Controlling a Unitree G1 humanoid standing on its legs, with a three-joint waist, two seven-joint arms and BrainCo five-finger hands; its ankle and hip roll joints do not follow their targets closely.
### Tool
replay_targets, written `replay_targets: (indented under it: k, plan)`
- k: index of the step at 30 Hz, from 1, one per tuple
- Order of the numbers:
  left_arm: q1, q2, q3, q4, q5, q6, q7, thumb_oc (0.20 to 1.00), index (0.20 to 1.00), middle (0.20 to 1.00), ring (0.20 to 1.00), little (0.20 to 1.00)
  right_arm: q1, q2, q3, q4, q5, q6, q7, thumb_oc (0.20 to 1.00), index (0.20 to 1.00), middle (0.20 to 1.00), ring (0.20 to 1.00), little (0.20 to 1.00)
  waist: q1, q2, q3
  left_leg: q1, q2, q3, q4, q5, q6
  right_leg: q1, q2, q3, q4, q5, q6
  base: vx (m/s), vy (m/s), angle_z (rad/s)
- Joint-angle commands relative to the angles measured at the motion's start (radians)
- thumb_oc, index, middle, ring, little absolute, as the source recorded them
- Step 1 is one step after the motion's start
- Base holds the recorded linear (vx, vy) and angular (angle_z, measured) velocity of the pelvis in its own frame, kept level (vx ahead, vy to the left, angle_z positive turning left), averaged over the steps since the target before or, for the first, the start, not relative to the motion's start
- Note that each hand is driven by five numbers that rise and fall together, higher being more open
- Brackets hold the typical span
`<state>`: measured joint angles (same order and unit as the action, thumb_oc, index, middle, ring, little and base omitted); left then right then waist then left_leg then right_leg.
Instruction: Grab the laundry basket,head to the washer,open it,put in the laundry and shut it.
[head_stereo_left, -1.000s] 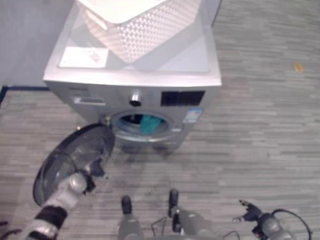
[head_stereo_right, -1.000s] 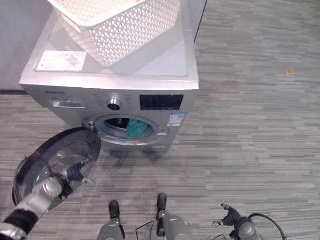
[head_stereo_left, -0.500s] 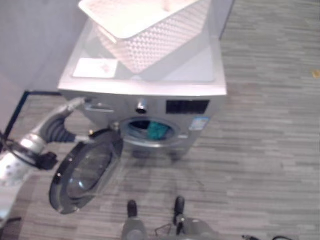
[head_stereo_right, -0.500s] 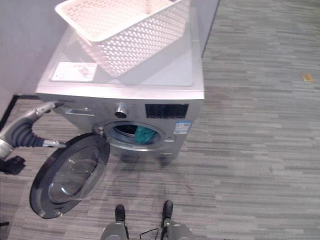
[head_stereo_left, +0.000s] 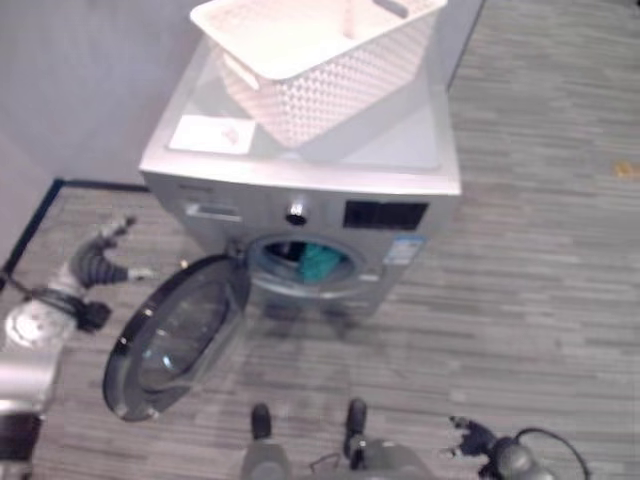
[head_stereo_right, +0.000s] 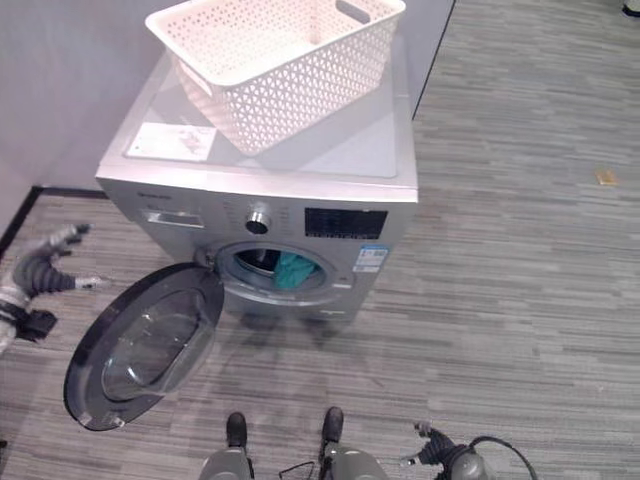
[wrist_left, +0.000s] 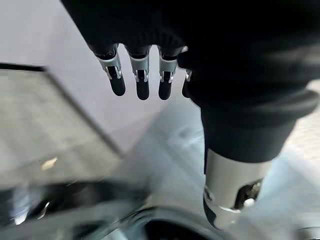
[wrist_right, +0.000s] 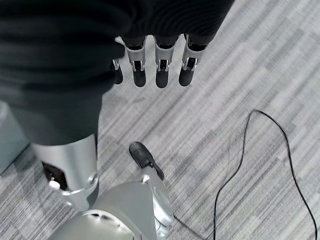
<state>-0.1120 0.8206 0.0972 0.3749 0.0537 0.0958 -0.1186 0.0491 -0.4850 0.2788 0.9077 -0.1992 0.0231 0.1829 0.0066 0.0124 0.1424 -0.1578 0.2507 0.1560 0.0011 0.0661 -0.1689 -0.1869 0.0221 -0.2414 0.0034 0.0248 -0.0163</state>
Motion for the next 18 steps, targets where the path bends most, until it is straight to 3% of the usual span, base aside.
replay_targets:
  k: [1, 5, 11, 15, 18]
  plan:
    - [-0.007, 0.008, 0.004, 0.046, 0.09, 0.006, 0.094, 1.0, 1.0, 1.0, 1.0, 1.0, 0.065, -0.042, 0.024, -0.045, -0.035, 0.018, 0.025, 1.0, 1.0, 1.0, 1.0, 1.0, -0.033, -0.038, -0.051, -0.113, 0.001, -0.01, 0.024, 0.122, 0.049, 0.046, -0.037, 0.007, 0.011, -0.097, 0.06, 0.0, 0.004, -0.07]
    - [-0.09, -0.055, -0.09, 0.283, 0.105, 0.024, 0.135, 1.0, 1.0, 1.0, 1.0, 1.0, 0.073, -0.058, 0.027, -0.042, -0.048, 0.021, 0.025, 1.0, 1.0, 1.0, 1.0, 1.0, -0.052, -0.045, -0.052, -0.127, 0.008, -0.006, 0.022, 0.127, 0.05, 0.028, -0.034, 0.012, 0.018, -0.099, 0.056, 0.0, 0.002, -0.03]
    - [-0.173, -0.107, -0.223, 0.54, 0.099, -0.002, 0.135, 1.0, 1.0, 1.0, 1.0, 1.0, 0.065, -0.091, 0.039, -0.058, -0.043, 0.005, -0.008, 1.0, 1.0, 1.0, 1.0, 1.0, -0.07, -0.045, -0.07, -0.131, 0.012, -0.012, 0.02, 0.108, 0.042, 0.017, -0.025, 0.033, 0.026, -0.12, 0.058, 0.05, 0.008, -0.06]
    - [-0.16, -0.128, -0.263, 0.515, 0.116, -0.009, 0.123, 1.0, 1.0, 1.0, 1.0, 1.0, 0.062, -0.102, 0.034, -0.079, -0.04, -0.002, -0.023, 1.0, 1.0, 1.0, 1.0, 1.0, -0.069, -0.042, -0.068, -0.145, 0.015, 0.0, 0.033, 0.126, 0.053, 0.006, -0.025, 0.028, 0.031, -0.104, 0.052, -0.05, 0.015, -0.08]
    - [-0.081, -0.158, -0.277, 0.332, 0.123, -0.014, 0.093, 1.0, 1.0, 1.0, 1.0, 1.0, 0.066, -0.103, 0.015, -0.088, -0.042, -0.007, -0.037, 1.0, 1.0, 1.0, 1.0, 1.0, -0.062, -0.039, -0.067, -0.145, 0.014, -0.002, 0.041, 0.126, 0.053, 0.011, -0.025, 0.029, 0.033, -0.107, 0.051, 0.02, 0.002, -0.05]
